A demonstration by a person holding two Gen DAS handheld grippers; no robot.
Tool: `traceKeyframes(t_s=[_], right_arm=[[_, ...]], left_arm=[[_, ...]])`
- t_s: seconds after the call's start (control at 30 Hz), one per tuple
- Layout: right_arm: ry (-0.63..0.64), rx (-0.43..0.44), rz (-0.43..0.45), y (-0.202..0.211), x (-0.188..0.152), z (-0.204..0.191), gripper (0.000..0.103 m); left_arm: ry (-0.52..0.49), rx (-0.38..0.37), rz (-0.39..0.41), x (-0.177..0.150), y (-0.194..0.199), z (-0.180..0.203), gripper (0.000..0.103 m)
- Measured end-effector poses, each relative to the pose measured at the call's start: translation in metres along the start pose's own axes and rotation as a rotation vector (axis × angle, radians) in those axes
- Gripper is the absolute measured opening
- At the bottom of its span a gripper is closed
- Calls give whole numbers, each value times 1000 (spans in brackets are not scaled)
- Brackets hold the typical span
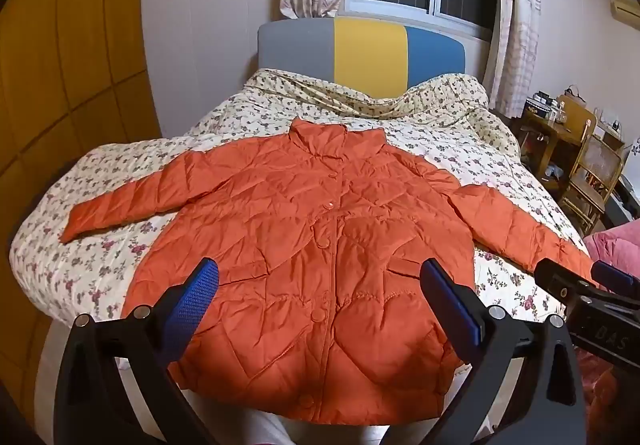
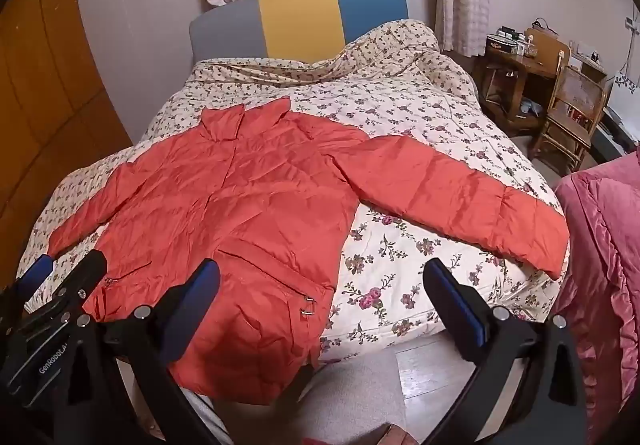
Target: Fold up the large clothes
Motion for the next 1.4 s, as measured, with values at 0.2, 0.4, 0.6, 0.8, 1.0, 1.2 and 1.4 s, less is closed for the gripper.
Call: traceKeyframes(t_s=[0.2,0.4,0.6,0.8,1.0,1.2,1.4], right_arm=[[-7,4,-1,1,0,9,101],[7,-17,-13,-3,2,2,101],[7,-11,-20,-9,-5,1,101],[8,-9,-20,-9,-5,-1,101],[6,-8,-24,-10,-4,-1,101],[7,-8,-26,-11,-4,-1,101],[11,-4,-29,-12,-5,-2,101]], left_arm=[[12,5,-6,2,-3,4,100],[31,-14,8,-1,0,-6,100],[34,-14,3,-2,-1,-5,100],[34,-17,3,-2,-2,-5,100],[39,-19,1,-3,-1,-4,100],[39,-21,4,-3,-1,-5,100],[41,-18,5,-3,0,-5,100]])
Point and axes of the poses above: each gripper's, at about its wrist camera, not at the fingertips, and y roughly against the way its jaws point, z to its right, x to its top, the point moved 1 cm from there along -y, roughly the way its jaws point, and after that the axes turned 4 degrees about -y, right-handed, at the moved point
